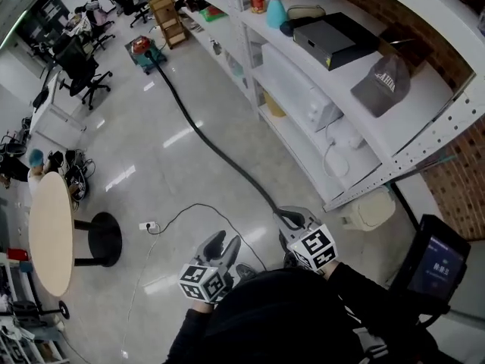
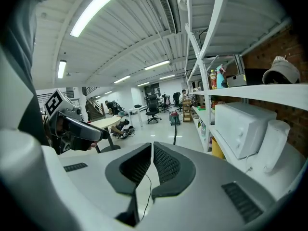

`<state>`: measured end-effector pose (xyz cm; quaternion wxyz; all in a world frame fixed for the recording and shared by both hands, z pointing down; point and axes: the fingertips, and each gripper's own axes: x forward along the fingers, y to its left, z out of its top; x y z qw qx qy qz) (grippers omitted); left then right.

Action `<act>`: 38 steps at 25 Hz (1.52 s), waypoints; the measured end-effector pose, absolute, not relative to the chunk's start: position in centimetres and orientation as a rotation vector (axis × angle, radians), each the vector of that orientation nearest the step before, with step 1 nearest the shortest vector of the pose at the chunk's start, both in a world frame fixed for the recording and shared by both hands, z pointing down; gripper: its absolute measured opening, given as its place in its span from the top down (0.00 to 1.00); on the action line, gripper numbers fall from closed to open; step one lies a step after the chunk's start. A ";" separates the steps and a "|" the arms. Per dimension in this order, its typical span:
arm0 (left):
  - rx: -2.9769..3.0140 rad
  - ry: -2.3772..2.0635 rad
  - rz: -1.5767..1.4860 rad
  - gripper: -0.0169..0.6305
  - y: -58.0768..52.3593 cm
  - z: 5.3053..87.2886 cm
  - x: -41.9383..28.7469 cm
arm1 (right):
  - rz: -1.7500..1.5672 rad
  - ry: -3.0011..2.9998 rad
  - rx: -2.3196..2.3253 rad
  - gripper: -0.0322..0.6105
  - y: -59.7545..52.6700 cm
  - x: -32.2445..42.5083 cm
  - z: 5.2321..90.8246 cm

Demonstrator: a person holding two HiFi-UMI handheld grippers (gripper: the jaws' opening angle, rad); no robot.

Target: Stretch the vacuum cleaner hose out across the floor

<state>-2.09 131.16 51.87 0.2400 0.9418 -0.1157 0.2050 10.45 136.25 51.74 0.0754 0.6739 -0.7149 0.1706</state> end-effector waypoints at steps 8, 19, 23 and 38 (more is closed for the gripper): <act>2.572 -0.289 0.586 0.65 131.2 52.3 -0.8 | 0.550 -2.137 2.038 0.91 136.3 11.1 52.4; 2.562 -0.263 0.590 0.65 130.6 52.7 -1.4 | 0.557 -2.127 2.041 0.91 135.8 10.1 52.9; 2.552 -0.270 0.585 0.65 130.2 52.7 -2.1 | 0.551 -2.136 2.033 0.92 135.3 9.3 52.8; 2.523 -0.306 0.581 0.65 129.4 53.0 -5.0 | 0.572 -2.175 1.980 0.92 134.0 6.3 53.0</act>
